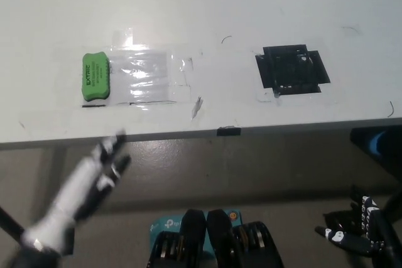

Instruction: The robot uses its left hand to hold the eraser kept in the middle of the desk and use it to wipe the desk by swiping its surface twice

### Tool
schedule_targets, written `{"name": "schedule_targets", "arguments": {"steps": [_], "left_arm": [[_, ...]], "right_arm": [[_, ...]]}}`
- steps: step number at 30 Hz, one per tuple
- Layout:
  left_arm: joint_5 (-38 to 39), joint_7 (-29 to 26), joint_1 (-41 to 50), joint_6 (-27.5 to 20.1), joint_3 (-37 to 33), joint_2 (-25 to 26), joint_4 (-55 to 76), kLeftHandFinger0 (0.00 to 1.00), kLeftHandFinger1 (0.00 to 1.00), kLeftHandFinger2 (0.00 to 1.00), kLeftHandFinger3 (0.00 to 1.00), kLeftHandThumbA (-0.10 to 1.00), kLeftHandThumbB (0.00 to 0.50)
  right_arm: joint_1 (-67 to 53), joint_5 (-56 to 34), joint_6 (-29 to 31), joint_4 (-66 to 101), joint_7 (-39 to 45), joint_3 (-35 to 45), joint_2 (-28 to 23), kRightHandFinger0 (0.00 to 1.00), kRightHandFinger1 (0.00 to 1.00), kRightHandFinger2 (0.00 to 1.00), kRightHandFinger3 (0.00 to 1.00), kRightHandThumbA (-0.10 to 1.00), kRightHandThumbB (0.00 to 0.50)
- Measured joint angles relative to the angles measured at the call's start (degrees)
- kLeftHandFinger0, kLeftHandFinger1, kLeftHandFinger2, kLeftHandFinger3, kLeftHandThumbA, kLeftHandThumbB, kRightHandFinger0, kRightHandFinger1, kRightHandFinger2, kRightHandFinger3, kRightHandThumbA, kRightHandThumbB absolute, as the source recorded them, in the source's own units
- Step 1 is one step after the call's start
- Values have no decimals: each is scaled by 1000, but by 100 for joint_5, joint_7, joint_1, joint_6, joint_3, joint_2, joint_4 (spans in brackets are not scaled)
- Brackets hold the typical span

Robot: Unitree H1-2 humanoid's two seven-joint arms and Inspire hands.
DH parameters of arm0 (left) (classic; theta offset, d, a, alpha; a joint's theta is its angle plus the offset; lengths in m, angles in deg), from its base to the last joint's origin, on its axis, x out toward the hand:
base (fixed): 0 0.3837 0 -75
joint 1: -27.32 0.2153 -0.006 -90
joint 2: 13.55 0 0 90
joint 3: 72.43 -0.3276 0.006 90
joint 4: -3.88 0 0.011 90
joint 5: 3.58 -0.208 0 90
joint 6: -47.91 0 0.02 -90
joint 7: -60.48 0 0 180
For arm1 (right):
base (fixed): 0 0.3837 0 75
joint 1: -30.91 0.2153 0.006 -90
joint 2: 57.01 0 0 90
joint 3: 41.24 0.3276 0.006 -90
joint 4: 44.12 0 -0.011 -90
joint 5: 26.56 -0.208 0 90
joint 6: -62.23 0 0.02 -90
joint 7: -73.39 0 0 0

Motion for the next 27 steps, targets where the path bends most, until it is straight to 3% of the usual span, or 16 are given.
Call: {"name": "schedule_targets", "arguments": {"steps": [3, 6, 7, 10, 13, 19, 20, 22, 24, 27], "left_arm": [[-372, 363, -840, 64, 210, 572, 215, 1000, 1000, 1000, 1000, 1000, 245], [-676, 586, -1480, 101, 204, 977, 39, 1000, 1000, 1000, 1000, 1000, 231], [-767, 635, -1715, 97, 142, 1159, -163, 1000, 1000, 1000, 1000, 1000, 248], [-1051, 656, -2382, 1, -33, 1643, -1136, 1000, 1000, 1000, 1000, 1000, 191], [-1207, 633, -2591, -84, -158, 1778, -1588, 1000, 1000, 1000, 1000, 1000, 225], [-2031, 632, -3078, -319, -1130, 1973, -3037, 1000, 1000, 1000, 1000, 1000, 313], [-2155, 642, -3149, -325, -1299, 1973, -3207, 1000, 1000, 1000, 1000, 1000, 326], [-2353, 651, -3293, -337, -1597, 1971, -3504, 1000, 1000, 1000, 1000, 1000, 348], [-2586, 660, -3451, -351, -1892, 1961, -3872, 1000, 1000, 1000, 1000, 1000, 320], [-2923, 662, -3675, -360, -2321, 1907, -4298, 1000, 1000, 1000, 1000, 1000, 332]], "right_arm": [[-2, 0, -1, 1, 6, 1, -1, 1000, 1000, 1000, 1000, 1000, 116], [-7, 0, -4, 4, 15, 14, -4, 1000, 1000, 1000, 1000, 1000, 111], [-6, -1, -5, 9, 16, 23, -6, 1000, 1000, 1000, 1000, 1000, 111], [-6, 0, -9, 11, 20, 44, -21, 1000, 1000, 1000, 1000, 1000, 115], [-11, 1, -12, 11, 24, 44, -28, 1000, 1000, 1000, 1000, 1000, 107], [-3, 1, -25, 9, 30, 42, -39, 1000, 1000, 1000, 1000, 1000, 105], [-5, 1, -27, 9, 30, 42, -39, 1000, 1000, 1000, 1000, 1000, 136], [-5, 2, -34, 6, 30, 39, -39, 1000, 1000, 1000, 1000, 1000, 119], [-5, 4, -41, 6, 30, 38, -39, 1000, 1000, 1000, 1000, 1000, 124], [-4, 10, -49, 5, 31, 38, -41, 1000, 1000, 1000, 1000, 1000, 140]]}}
